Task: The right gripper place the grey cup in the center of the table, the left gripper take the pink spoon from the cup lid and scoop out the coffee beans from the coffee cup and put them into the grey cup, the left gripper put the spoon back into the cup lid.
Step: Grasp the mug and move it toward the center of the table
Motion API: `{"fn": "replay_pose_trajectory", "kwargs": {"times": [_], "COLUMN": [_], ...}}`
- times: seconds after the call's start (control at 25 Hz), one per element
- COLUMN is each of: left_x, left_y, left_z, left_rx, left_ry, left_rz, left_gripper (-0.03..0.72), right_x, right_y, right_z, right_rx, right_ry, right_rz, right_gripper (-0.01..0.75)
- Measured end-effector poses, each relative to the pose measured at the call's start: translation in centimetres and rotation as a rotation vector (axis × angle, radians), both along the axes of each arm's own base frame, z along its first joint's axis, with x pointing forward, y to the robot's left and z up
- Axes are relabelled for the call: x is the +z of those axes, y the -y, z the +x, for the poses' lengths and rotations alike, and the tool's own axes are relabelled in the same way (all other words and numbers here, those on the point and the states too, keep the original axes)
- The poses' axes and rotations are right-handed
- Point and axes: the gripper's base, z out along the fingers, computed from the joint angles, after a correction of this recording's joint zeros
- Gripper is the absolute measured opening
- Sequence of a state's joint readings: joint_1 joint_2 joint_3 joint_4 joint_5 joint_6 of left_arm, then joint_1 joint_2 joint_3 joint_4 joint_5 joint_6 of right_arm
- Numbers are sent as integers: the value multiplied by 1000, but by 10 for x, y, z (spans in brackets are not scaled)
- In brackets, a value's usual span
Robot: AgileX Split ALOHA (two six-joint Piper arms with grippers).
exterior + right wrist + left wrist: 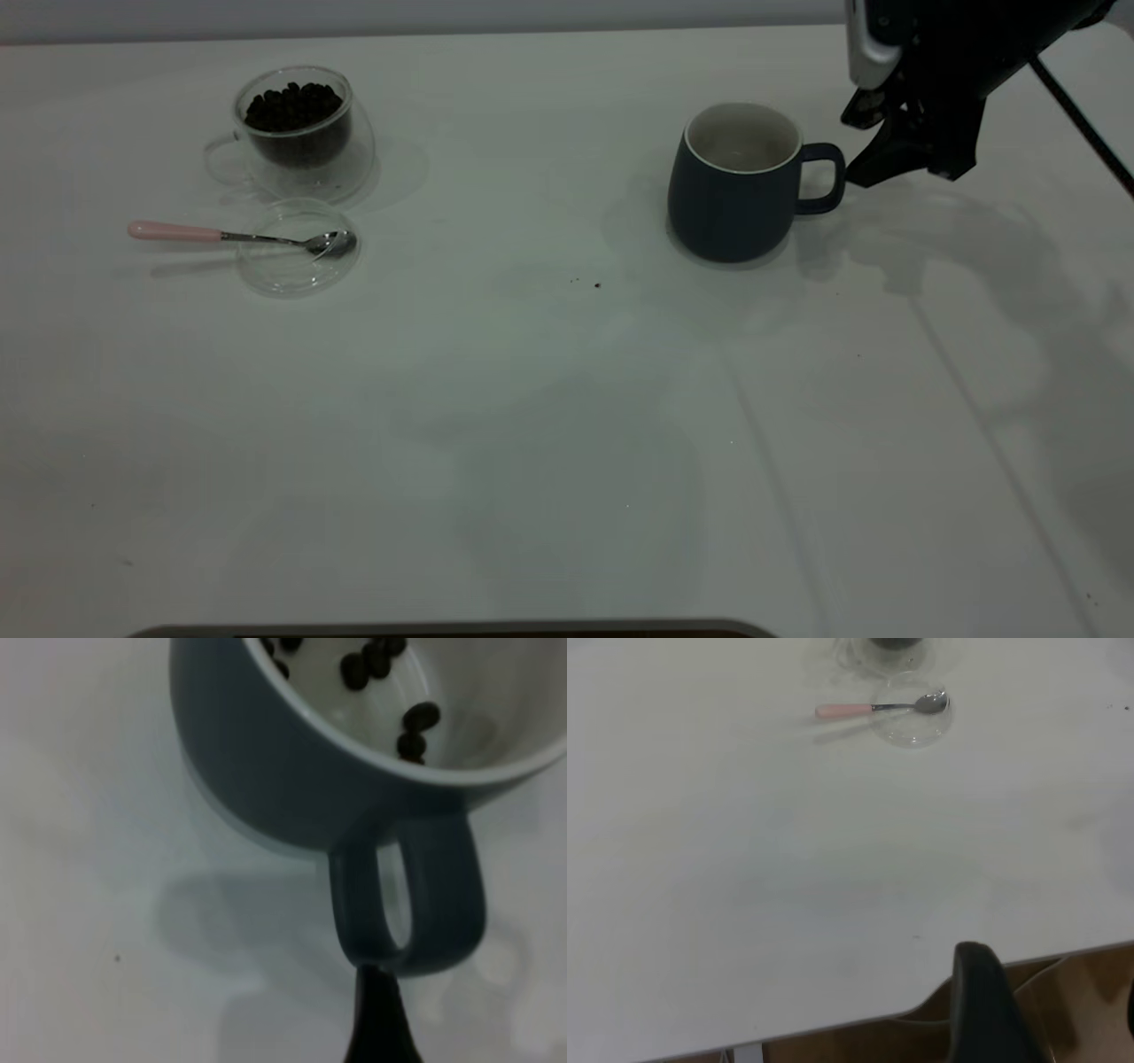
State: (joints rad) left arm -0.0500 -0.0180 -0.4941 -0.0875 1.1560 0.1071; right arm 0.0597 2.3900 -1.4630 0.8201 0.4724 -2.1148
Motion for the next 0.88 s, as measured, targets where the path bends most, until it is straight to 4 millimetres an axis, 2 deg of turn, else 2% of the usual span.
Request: {"fn": "replay_pose_trajectory", "kwargs": {"times": [0.2, 0.6, 0.76, 0.88], "left_x": [0, 0, 0, 0], "left_y": [0, 0, 0, 0], "left_z": [0, 0, 0, 0], "left_rx": [0, 0, 0, 0], "left_ry": [0, 0, 0, 0], "left_rz": [0, 0, 0, 0], "left_gripper": [445, 445, 445, 445], "right_x": [-8, -26, -25, -23], "right_y": [-21, -93, -121, -129], "right_z": [-2, -12, -12, -12], "right_rx": [30, 87, 106, 112], "right_ry": [-11, 13, 29, 35], "right_rz": [10, 20, 54, 62], "right_gripper": [546, 546, 546, 546]}}
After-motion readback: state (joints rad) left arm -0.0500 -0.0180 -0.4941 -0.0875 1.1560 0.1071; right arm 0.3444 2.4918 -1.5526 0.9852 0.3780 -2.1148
